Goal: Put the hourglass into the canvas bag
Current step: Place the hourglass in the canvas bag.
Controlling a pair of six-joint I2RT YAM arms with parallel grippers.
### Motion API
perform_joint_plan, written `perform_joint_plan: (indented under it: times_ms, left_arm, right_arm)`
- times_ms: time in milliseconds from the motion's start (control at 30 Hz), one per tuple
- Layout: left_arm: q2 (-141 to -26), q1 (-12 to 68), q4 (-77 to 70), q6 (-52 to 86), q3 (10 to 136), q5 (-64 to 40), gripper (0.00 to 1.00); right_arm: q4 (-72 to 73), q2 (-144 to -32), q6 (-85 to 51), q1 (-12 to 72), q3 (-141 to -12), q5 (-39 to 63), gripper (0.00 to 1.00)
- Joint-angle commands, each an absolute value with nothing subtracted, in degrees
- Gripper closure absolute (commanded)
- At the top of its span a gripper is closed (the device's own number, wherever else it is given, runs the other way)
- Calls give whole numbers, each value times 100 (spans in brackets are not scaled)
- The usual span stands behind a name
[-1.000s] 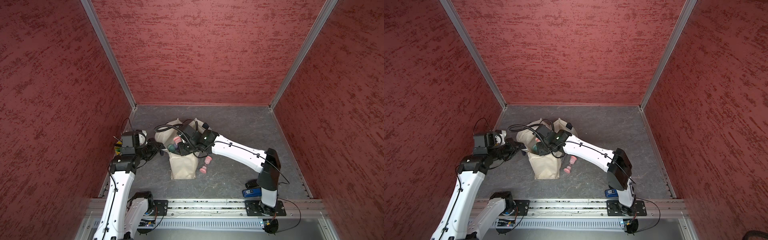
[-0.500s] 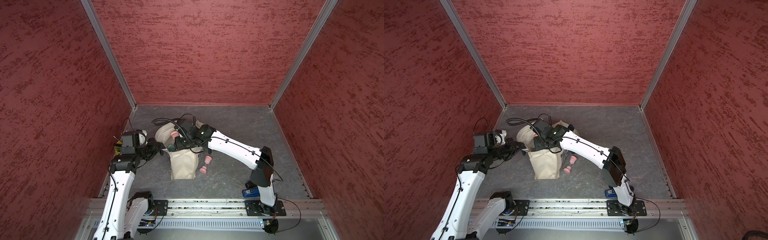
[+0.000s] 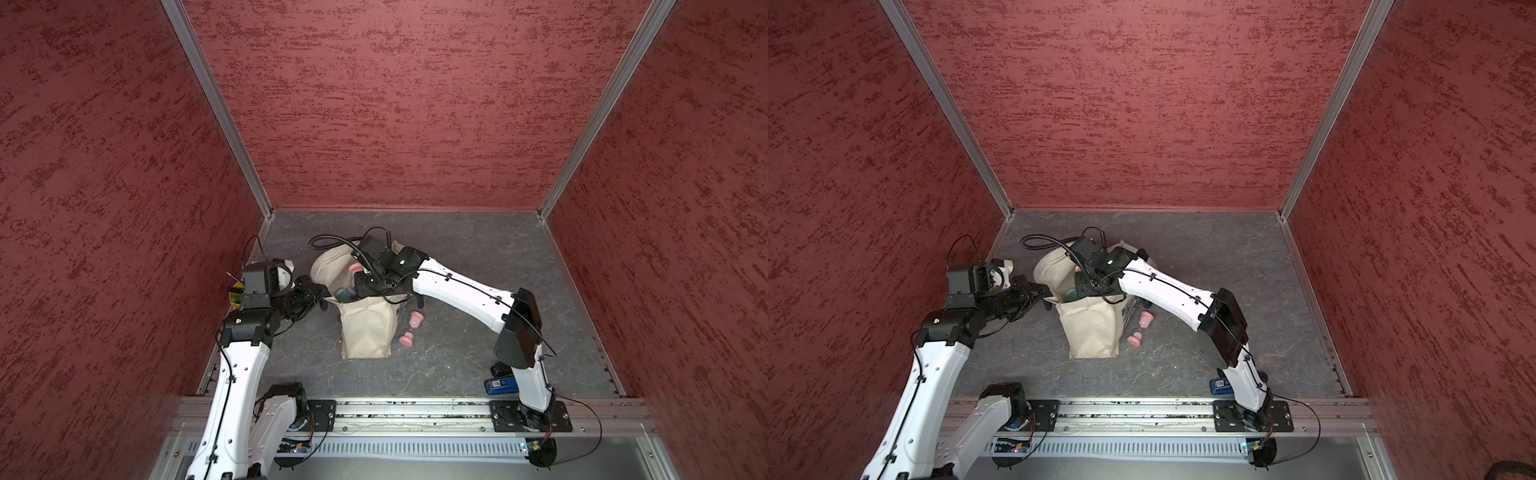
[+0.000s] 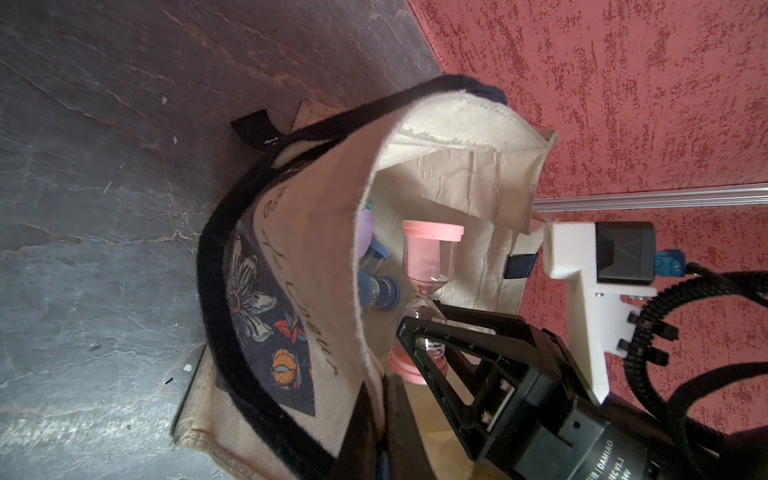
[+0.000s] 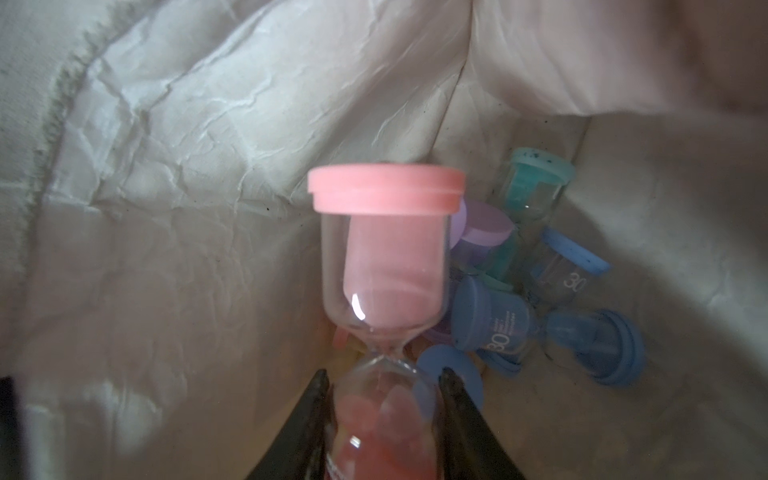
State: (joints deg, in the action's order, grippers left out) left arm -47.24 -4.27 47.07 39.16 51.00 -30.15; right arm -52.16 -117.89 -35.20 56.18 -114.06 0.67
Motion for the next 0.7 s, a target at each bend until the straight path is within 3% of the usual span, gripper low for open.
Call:
perform_joint_plan:
  times_ms: [0, 100, 300, 467, 667]
  left_arm:
    - [-4642, -457, 4476, 3842, 5133, -3082, 100]
    - [-4637, -458, 4491, 3839, 5116, -3060, 100]
    - [-4614, -457, 4487, 3824, 5081, -3058, 100]
    - [-4562, -457, 4509, 3815, 5047, -3044, 100]
    - [-4523, -457, 4464, 3858, 4976, -3048, 100]
  right_arm:
    - [-5166, -11555, -3568, 5654, -11576, -207, 54]
    - [-5291, -11389, -3596, 5677, -11713, -516, 41]
    - [-5431, -10869, -3703, 5687, -11764, -1140, 31]
    - [-5620, -10274, -3914, 5722, -11597, -1850, 30]
    - [-5422, -9109, -4320, 5726, -10457, -2416, 31]
